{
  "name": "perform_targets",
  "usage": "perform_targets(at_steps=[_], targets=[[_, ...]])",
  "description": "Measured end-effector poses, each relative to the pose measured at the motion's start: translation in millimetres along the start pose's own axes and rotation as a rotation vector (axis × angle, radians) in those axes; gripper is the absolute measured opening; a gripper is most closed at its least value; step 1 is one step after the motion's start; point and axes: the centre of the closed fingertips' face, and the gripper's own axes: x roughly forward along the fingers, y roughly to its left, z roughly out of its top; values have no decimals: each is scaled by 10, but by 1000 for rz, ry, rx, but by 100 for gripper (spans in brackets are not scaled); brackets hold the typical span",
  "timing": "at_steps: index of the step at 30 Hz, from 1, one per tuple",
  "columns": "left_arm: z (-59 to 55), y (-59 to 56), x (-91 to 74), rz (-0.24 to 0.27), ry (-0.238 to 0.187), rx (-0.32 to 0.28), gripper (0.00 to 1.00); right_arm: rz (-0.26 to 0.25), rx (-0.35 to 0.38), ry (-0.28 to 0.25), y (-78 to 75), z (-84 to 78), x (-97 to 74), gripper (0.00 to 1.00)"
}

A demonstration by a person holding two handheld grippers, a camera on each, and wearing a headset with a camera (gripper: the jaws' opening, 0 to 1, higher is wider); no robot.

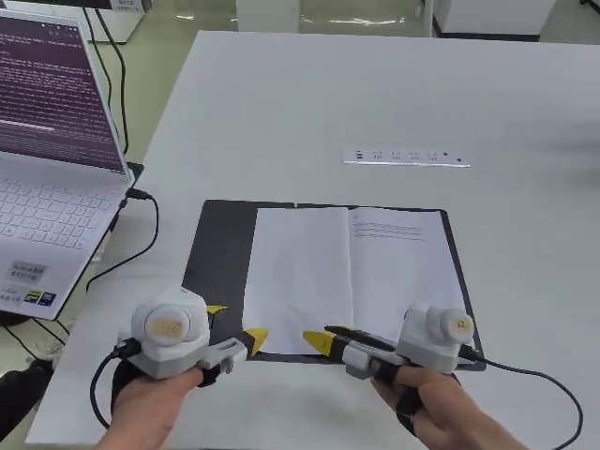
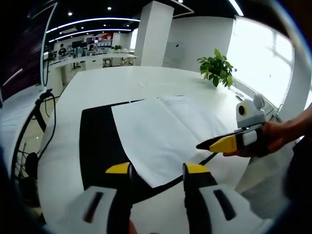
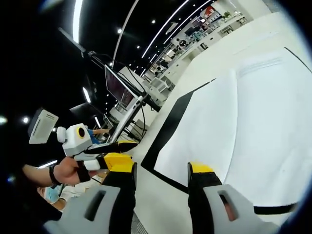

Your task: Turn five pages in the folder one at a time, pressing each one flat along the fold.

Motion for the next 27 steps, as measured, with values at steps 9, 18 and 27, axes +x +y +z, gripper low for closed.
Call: perform_targets(at_steps=[9,18,27], targets=[[-25,46,296,11,47,-33,12,-54,11,-61,-156,150,-164,38],[-315,195,450,67,156,42,1,-67,18,-23,-210,8,-217,37],[-552,265,503,102,201,20,0,-73,7,23,-253,-124,-237,36]])
